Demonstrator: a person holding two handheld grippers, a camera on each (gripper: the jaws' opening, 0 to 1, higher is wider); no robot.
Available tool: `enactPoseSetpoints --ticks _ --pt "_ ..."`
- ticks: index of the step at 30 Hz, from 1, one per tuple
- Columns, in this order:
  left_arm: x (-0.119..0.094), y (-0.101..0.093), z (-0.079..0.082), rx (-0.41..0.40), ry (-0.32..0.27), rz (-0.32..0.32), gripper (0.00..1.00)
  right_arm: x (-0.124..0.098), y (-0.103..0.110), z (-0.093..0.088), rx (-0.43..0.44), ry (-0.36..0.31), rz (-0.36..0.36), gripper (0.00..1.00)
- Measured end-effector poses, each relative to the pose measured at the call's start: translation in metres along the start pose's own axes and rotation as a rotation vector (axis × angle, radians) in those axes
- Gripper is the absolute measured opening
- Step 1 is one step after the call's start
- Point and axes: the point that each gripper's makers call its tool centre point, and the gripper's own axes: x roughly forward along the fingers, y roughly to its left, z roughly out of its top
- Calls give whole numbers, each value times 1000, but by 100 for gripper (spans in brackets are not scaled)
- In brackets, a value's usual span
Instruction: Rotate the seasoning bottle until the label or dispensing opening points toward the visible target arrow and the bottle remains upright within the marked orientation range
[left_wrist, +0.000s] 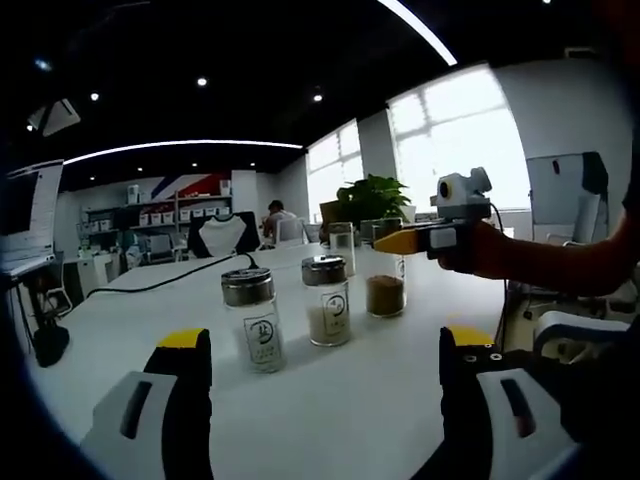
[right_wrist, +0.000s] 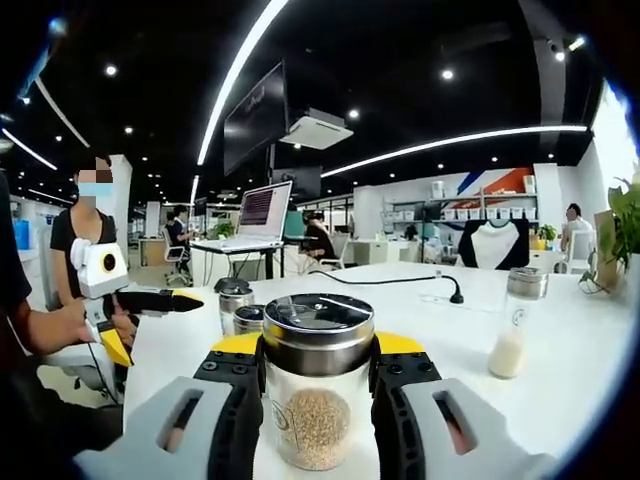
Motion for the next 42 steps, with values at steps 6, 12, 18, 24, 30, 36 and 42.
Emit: enactPoseSetpoints --ticks 6,12,18,24,30,36,42 --pt "2 0 -4 -6 8 -2 100 1 0 -1 -24 -14 -21 39" --pt "3 1 -3 -10 4 -2 100 1 0 -1 -30 -26 -23 39" --pt "2 0 -3 -12 3 -2 100 2 -1 -1 -29 -29 -16 39" --pt "2 -2 -2 -5 5 -7 100 6 -2 0 -24 -25 33 39" --pt "1 -1 0 -4 0 1 100 6 -1 -1 -30 -13 -14 39" --pt "-1 -1 4 0 -8 7 100 7 -5 0 -38 -27 -45 40" --pt "-2 -1 7 -1 -16 9 100 -2 -2 11 -98 -48 -47 61"
